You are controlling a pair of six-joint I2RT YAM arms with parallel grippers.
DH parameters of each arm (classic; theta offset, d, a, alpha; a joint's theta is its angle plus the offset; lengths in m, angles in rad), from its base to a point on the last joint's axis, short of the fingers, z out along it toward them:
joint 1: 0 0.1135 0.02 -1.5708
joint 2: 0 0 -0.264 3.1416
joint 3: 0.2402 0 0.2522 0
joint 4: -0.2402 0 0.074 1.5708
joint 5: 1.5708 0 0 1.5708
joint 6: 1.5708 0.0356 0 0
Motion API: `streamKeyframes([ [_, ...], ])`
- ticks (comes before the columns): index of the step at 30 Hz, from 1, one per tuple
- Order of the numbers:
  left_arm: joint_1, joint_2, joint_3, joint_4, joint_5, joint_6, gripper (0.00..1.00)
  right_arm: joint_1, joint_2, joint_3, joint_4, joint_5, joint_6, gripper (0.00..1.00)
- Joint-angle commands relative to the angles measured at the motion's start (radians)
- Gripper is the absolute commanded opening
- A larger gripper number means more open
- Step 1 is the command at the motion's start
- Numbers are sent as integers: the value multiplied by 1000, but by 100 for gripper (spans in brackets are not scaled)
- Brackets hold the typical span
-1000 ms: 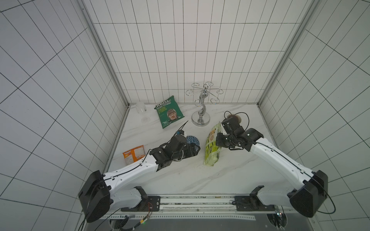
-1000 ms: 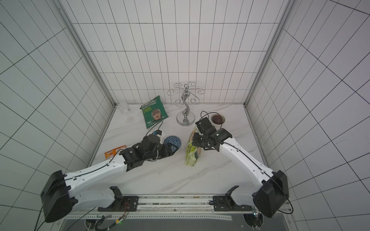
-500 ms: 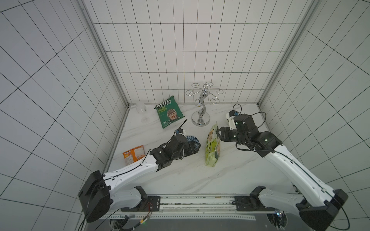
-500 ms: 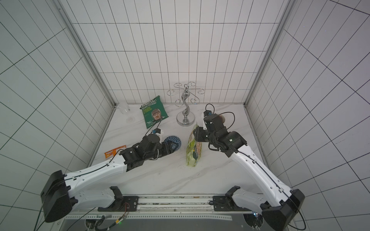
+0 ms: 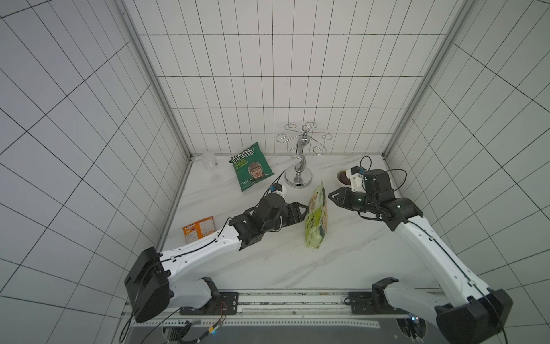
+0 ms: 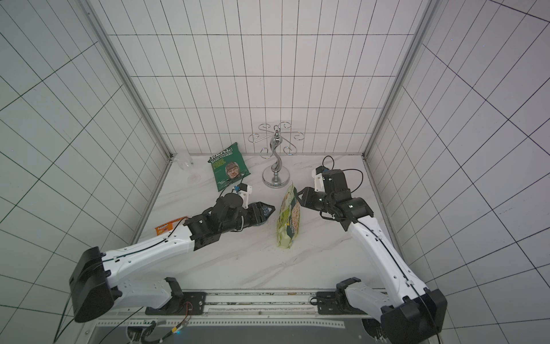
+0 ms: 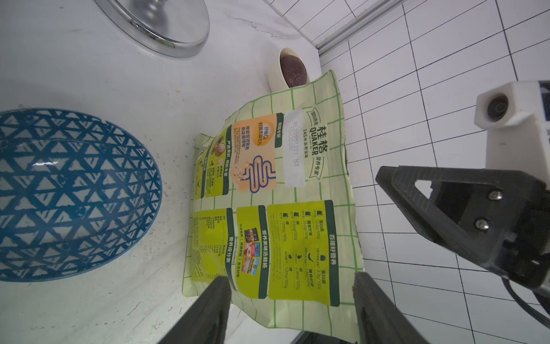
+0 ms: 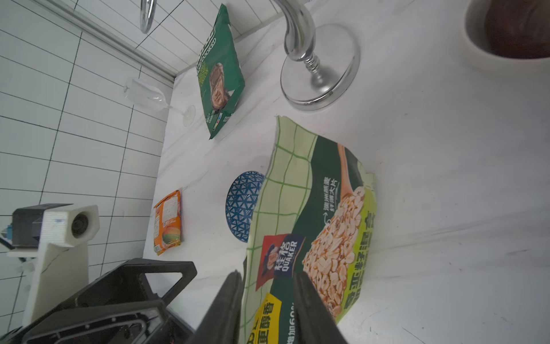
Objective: Pour the oats into the breakfast bowl
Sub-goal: Open the oats bag at the center of the board.
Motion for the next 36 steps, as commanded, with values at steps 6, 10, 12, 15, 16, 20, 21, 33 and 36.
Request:
streamKeyframes([
  [6,-15,20,18,24,9,16,65,0,24,-35,66,-80,17,27],
  [10,-16,20,17,25,8,17,65,19,44,-37,69,-84,11,27],
  [12,-17,21,18,23,9,16,65,28,52,-37,69,-82,7,25],
  [15,-18,22,16,21,8,13,65,37,62,-36,66,-74,5,22],
  [16,-19,20,14,22,8,12,66,39,65,-37,66,-72,4,21],
  [20,-20,19,10,21,7,11,66,47,70,-42,64,-61,4,21],
  [21,-19,18,9,21,7,11,66,47,72,-43,65,-58,4,21],
  [33,-23,13,6,21,-2,8,66,48,65,-56,52,-31,0,21],
  [36,-24,12,3,19,-5,8,66,49,45,-59,54,-32,-3,21],
])
